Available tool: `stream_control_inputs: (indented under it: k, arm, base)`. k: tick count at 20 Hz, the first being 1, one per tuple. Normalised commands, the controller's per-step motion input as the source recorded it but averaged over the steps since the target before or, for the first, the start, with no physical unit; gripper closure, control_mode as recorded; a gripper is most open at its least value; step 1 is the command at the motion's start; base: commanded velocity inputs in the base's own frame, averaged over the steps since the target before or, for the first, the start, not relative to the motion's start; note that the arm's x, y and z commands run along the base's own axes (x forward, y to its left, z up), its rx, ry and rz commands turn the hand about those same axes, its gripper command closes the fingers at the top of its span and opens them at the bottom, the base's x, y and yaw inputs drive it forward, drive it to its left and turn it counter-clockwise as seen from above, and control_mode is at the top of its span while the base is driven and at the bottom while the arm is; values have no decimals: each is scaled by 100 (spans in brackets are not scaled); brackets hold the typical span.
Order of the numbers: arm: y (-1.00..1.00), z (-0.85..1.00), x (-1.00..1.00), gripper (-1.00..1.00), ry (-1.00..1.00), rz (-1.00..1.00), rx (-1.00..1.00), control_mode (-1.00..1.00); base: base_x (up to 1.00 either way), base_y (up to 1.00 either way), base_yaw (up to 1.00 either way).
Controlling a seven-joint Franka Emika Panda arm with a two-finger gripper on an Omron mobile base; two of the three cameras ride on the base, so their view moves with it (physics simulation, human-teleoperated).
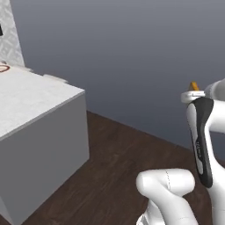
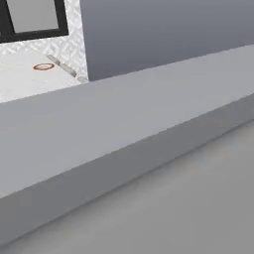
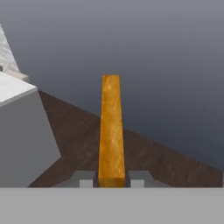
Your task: Start the toaster. Once the lever pops up, take the bread to the plate on the dining counter.
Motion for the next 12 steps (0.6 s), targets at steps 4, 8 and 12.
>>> stream_control_inputs:
  k: [4, 8, 12]
  arm:
    - [0, 0, 0, 100, 0, 0, 0, 100]
    - [0, 0, 0, 100, 0, 0, 0, 100]
    - [0, 0, 0, 100, 0, 0, 0, 100]
  base:
    - [100, 0, -9]
    - [100, 0, -14]
    - [100, -6, -8]
